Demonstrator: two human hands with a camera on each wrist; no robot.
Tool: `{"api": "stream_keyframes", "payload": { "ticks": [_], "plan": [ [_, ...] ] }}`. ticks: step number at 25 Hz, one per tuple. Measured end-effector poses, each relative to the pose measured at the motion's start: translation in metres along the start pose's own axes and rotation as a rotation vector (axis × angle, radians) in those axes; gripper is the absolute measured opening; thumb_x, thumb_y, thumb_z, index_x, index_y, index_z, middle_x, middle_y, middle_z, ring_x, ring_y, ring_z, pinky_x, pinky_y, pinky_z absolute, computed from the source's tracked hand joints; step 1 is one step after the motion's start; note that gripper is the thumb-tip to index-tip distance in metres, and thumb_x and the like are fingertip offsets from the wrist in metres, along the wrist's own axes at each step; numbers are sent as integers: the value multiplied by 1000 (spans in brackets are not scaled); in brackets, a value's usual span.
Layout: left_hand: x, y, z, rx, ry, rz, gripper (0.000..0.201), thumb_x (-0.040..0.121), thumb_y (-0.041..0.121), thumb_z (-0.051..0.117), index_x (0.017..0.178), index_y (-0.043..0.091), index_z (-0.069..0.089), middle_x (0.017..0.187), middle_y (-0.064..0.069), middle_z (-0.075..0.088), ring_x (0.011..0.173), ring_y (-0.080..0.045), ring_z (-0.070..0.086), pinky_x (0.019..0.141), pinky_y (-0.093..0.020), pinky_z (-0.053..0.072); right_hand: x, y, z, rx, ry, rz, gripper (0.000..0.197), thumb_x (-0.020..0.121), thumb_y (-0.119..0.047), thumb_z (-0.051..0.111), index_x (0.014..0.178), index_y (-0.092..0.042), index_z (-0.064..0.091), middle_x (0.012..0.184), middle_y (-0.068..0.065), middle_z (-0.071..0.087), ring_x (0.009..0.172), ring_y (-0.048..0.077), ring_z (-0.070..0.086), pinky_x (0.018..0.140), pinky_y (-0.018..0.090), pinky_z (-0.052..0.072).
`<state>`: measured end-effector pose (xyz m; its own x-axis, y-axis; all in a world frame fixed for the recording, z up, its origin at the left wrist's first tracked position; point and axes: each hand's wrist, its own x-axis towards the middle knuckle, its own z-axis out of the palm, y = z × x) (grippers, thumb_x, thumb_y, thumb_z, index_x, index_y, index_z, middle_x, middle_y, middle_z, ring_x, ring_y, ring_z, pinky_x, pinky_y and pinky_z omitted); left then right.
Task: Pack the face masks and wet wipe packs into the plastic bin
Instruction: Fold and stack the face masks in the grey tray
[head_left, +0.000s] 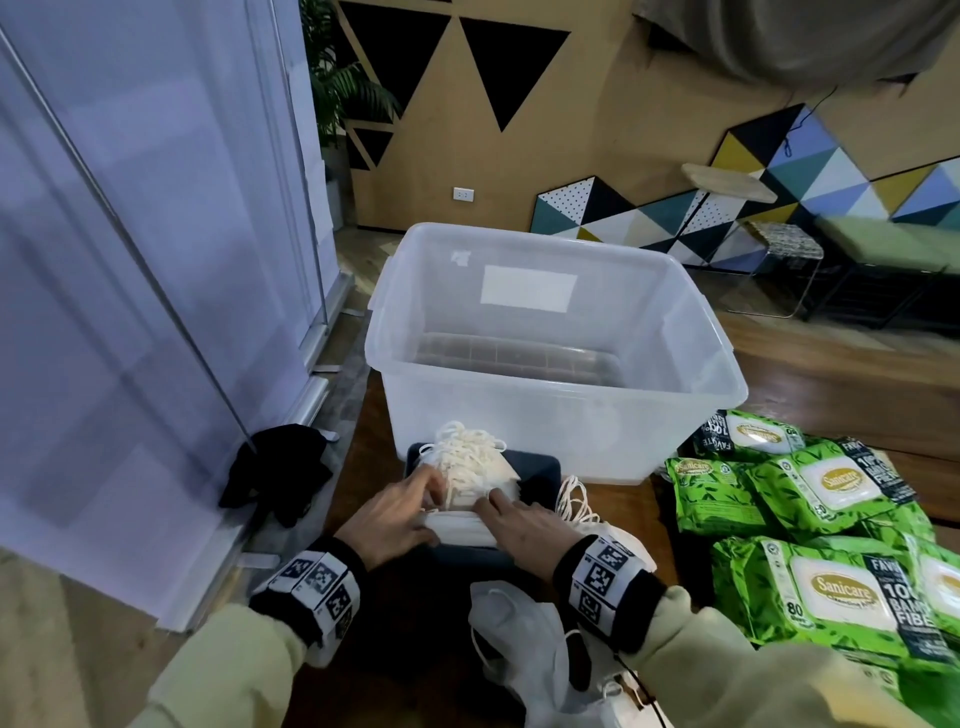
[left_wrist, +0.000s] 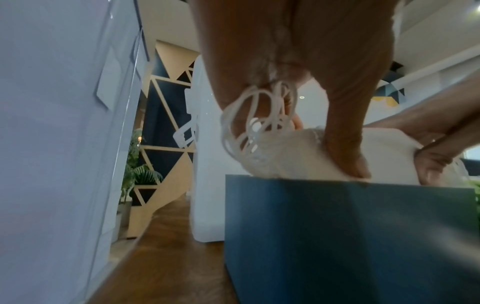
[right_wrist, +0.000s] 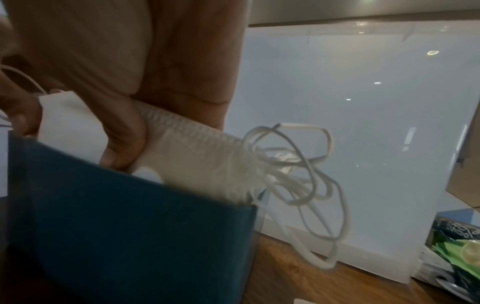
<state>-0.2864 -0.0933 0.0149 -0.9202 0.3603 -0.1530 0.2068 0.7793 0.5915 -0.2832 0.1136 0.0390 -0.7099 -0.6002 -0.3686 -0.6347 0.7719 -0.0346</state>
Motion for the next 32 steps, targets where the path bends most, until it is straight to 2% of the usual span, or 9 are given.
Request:
{"api": "stream_keyframes", "payload": {
  "ticks": [2, 4, 7, 11, 14, 19, 22, 26, 32],
  "plan": [
    [-5, -2, 6, 50, 36, 53, 42, 75, 18, 72, 108, 17, 47, 109, -1, 61, 104, -16, 58, 86, -19, 41, 0, -1, 3, -1, -7, -3, 46, 90, -6, 17, 134, -4, 30, 128, 18, 37, 105, 39, 53, 82, 49, 42],
    [-4, -3, 10, 58, 41, 104, 33, 75, 14, 70, 105, 13, 55, 105, 0, 62, 100, -17, 58, 83, -13, 38, -1, 3, 1, 40, -62, -4, 46, 89, -1, 31, 135, -3, 29, 129, 18, 37, 109, 39, 50, 85, 48, 40],
    [-2, -1, 2, -35, 0, 82, 31, 73, 8, 73, 103, 10, 62, 101, 10, 59, 97, 2, 52, 79, -2, 35, -6, 13, 0, 189, -31, -15, 45, 89, 0, 44, 132, -4, 33, 128, 16, 46, 115, 34, 47, 92, 42, 37],
    [-4, 5, -7, 117, -50, 76, 34, 84, 14, 61, 118, 18, 63, 119, 0, 63, 113, -11, 56, 94, -16, 38, -20, 27, 8, 450, 147, -10, 38, 87, -4, 53, 123, -7, 43, 125, 10, 51, 110, 25, 52, 91, 27, 38],
    [-5, 6, -5, 147, -59, 36, 37, 86, 12, 61, 122, 18, 62, 126, 0, 61, 119, -14, 54, 101, -22, 38, -20, 36, 10, 464, 150, 102, 30, 86, -10, 57, 115, -10, 51, 123, 4, 55, 110, 24, 54, 89, 32, 43],
    [-5, 7, 6, 134, -4, -102, 24, 85, 22, 65, 109, 23, 67, 121, 6, 59, 113, -13, 57, 93, -25, 44, -12, 30, 21, 358, 92, 162, 25, 87, -12, 55, 111, -15, 50, 124, 2, 55, 109, 29, 54, 85, 38, 45],
    [-4, 16, 6, 362, -20, -89, 27, 88, 18, 56, 113, 27, 63, 123, 8, 57, 120, -14, 47, 99, -27, 35, -12, 36, 18, 309, 51, 123, 30, 87, -15, 58, 115, -16, 48, 126, 3, 53, 111, 29, 54, 86, 40, 47],
    [-2, 16, -3, 566, -65, -120, 33, 92, 20, 47, 120, 31, 61, 122, 2, 58, 120, -17, 44, 101, -28, 27, -13, 49, 14, 328, 3, 161, 34, 83, -19, 64, 115, -16, 52, 126, 3, 54, 115, 24, 52, 91, 36, 45],
    [-3, 27, 0, 654, -74, -188, 31, 96, 25, 41, 116, 25, 65, 123, -4, 47, 116, -26, 43, 101, -23, 29, -10, 47, 15, 333, 42, 191, 17, 86, -11, 59, 102, -15, 61, 111, 3, 65, 106, 22, 58, 81, 30, 44]
  ]
}}
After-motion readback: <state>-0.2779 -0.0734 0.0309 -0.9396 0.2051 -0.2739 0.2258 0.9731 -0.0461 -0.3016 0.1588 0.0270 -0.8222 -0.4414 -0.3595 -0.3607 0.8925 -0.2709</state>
